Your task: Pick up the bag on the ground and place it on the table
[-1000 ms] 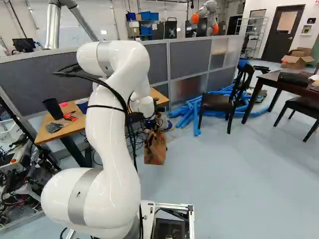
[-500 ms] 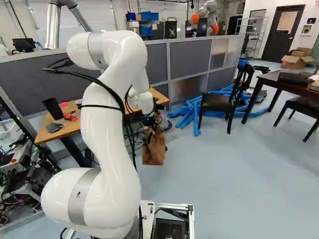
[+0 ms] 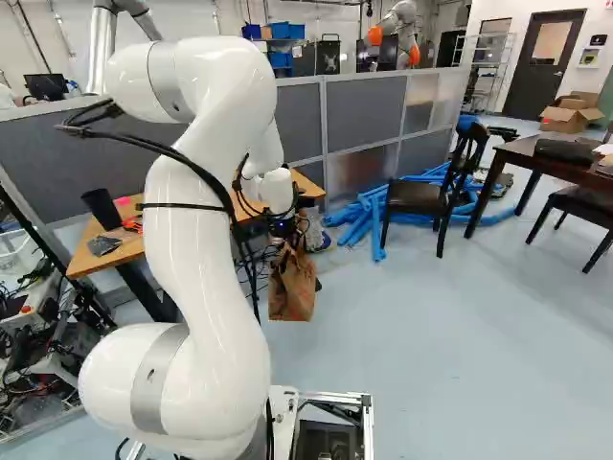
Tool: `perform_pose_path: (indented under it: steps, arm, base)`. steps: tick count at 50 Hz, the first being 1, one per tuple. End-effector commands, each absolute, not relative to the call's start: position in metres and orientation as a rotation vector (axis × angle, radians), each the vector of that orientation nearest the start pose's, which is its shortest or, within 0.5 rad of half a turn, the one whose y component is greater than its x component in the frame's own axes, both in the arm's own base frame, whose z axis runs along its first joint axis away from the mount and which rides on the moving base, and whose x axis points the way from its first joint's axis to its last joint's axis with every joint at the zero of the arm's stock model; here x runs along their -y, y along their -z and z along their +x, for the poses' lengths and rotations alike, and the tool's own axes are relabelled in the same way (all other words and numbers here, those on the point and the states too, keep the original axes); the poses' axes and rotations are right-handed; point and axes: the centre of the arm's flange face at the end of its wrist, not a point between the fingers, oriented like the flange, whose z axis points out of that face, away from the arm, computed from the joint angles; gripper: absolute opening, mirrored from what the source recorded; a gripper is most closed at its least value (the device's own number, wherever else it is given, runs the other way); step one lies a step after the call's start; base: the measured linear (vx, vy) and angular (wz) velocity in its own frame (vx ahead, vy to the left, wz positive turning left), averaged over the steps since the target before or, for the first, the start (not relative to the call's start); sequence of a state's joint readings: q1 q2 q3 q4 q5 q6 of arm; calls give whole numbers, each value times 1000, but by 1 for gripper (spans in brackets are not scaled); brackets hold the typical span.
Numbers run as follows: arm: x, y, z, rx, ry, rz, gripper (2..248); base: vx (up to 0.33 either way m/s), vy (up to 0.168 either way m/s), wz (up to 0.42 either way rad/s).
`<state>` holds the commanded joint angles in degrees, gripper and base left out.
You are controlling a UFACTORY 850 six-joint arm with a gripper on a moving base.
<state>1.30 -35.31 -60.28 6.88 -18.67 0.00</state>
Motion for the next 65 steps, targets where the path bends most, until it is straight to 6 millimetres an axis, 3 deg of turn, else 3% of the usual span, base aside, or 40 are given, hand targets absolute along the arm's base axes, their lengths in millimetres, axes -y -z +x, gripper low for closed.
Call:
perform_pose_path:
  steps: [34, 48, 65]
  arm:
    - [-16, -320, 528, -131, 153, -3081, 18]
    - [-16, -328, 526, -131, 170, -3079, 18]
    - [-16, -350, 518, -129, 224, -3074, 18]
  base:
    - [0, 0, 0]
    - [0, 0, 0]
    - [0, 0, 0]
